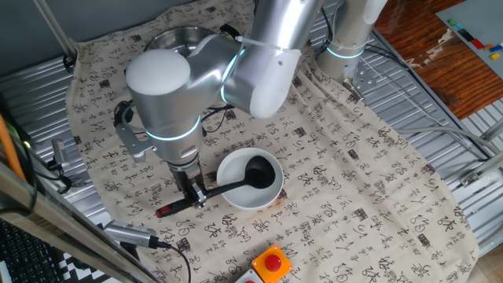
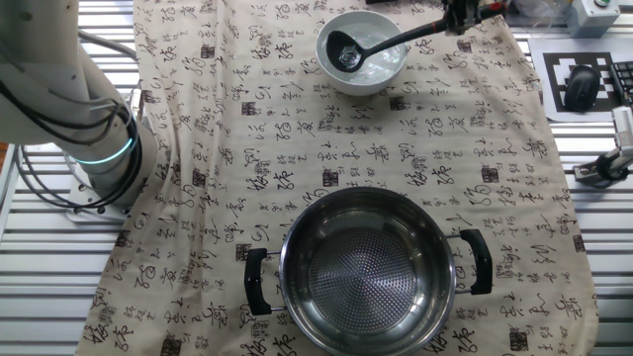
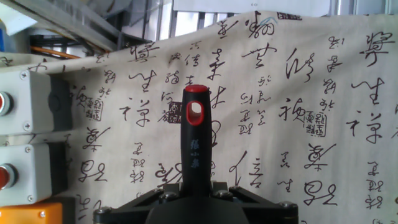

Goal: Scoop water with a large spoon from one bowl to another

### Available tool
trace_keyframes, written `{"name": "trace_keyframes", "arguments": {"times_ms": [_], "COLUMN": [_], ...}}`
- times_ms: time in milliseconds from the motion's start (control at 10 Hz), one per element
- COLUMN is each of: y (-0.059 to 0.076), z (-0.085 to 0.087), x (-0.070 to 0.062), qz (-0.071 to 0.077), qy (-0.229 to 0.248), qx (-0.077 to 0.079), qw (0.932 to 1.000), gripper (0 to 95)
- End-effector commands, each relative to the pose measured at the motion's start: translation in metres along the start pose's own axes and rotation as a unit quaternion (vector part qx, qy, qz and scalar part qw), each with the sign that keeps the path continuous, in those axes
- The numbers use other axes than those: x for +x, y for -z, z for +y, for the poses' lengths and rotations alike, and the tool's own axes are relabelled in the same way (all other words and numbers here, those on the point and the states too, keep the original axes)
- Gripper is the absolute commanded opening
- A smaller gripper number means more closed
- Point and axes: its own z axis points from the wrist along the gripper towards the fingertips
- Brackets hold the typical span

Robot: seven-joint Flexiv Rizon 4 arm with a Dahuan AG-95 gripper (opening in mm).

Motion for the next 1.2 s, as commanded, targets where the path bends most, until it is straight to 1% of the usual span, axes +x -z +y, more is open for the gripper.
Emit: {"name": "trace_keyframes", "arguments": {"times_ms": [100, 200, 400, 500, 600, 1100, 1200], "y": [0.0022, 0.0040, 0.0049, 0.0049, 0.0046, -0.0014, -0.0037], "z": [0.0025, 0.0036, 0.0040, 0.0040, 0.0039, 0.0002, -0.0011], "x": [-0.0020, -0.0029, -0.0027, -0.0027, -0.0028, 0.0000, 0.0013], "qz": [-0.004, -0.005, -0.008, -0.012, -0.015, -0.029, -0.034], "qy": [0.000, -0.001, -0.001, -0.001, 0.000, 0.010, 0.013], "qx": [-0.012, -0.021, -0.030, -0.037, -0.042, -0.051, -0.054], "qw": [0.9999, 0.9998, 0.9995, 0.9992, 0.9990, 0.9982, 0.9979], "gripper": [0.0, 0.0, 0.0, 0.0, 0.0, 0.0, 0.0]}}
